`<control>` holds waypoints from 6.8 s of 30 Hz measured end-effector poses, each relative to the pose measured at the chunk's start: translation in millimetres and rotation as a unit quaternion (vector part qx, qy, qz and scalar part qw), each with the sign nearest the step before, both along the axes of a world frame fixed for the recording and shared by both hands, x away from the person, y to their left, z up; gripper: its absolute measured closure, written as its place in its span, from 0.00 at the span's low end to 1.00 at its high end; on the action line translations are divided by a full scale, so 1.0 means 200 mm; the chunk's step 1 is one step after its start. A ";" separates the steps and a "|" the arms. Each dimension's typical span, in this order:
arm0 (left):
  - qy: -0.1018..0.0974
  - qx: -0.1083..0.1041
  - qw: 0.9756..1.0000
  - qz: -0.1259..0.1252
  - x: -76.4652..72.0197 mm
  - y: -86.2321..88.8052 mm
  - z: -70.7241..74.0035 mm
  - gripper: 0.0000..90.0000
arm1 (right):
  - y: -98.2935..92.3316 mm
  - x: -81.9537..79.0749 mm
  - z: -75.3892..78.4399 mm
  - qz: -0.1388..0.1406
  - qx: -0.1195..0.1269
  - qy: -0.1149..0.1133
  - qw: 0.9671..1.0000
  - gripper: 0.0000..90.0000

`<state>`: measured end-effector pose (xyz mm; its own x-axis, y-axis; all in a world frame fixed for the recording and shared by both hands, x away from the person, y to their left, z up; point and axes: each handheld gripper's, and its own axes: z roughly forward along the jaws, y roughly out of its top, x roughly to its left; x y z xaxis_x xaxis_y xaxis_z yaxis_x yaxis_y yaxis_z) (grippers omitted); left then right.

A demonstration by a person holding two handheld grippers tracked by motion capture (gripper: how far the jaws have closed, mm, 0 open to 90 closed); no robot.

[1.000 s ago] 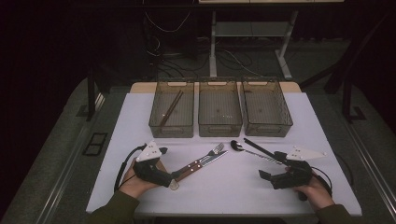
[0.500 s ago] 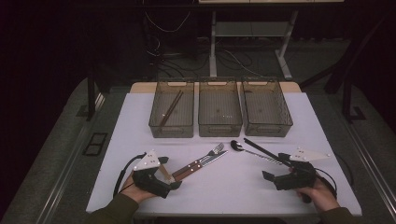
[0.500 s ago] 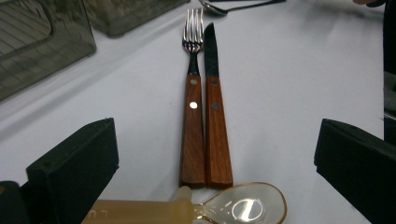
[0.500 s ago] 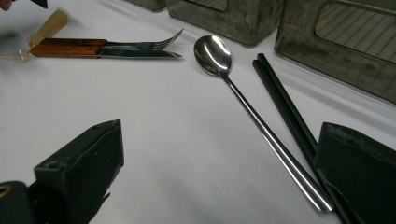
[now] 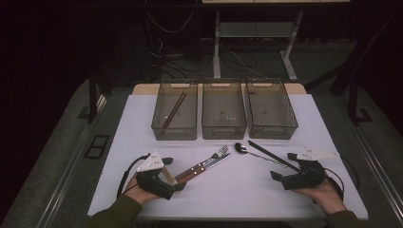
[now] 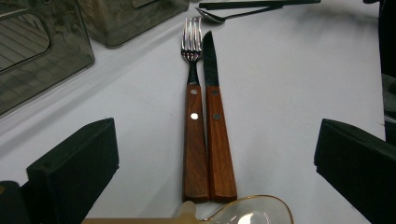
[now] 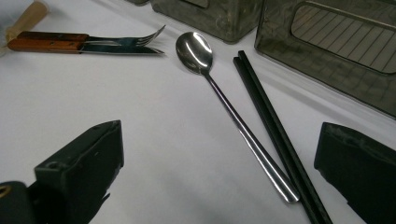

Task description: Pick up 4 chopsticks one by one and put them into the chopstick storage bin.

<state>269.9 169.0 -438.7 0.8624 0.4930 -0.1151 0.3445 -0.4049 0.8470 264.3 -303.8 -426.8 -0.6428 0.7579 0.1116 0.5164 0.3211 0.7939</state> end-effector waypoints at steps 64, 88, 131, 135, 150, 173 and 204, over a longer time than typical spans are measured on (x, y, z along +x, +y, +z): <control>-0.002 0.002 1.000 0.016 0.00 0.00 0.00 0.00 | -0.19 0.27 -0.04 0.041 -0.088 0.071 0.993 0.90; -0.002 0.004 1.000 0.013 0.00 -0.01 0.00 0.00 | -0.19 0.30 -0.08 0.050 -0.092 0.080 0.991 0.91; -0.003 0.010 1.000 0.003 0.00 -0.02 -0.01 0.00 | -0.17 0.29 -0.04 0.072 -0.113 0.038 0.990 0.96; -0.004 0.009 1.000 0.002 0.00 -0.02 -0.01 0.00 | -0.18 0.27 -0.02 0.073 -0.109 0.033 0.991 0.96; -0.002 0.009 1.000 -0.004 -0.01 -0.02 -0.01 0.00 | -0.18 0.23 0.05 0.086 -0.077 0.019 0.993 0.96; -0.003 0.006 1.000 -0.009 0.00 -0.02 -0.01 0.00 | -0.07 0.21 0.17 0.122 -0.002 0.014 0.992 0.96; -0.005 0.003 1.000 -0.007 0.00 -0.02 -0.01 0.00 | 0.38 0.46 0.30 0.099 0.017 0.007 0.995 0.96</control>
<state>269.2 165.4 -439.9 0.8698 0.4823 -0.1038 0.3314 -0.4152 0.8472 356.3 -227.3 -367.1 -0.7768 0.6128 0.1452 0.4568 0.3896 0.7997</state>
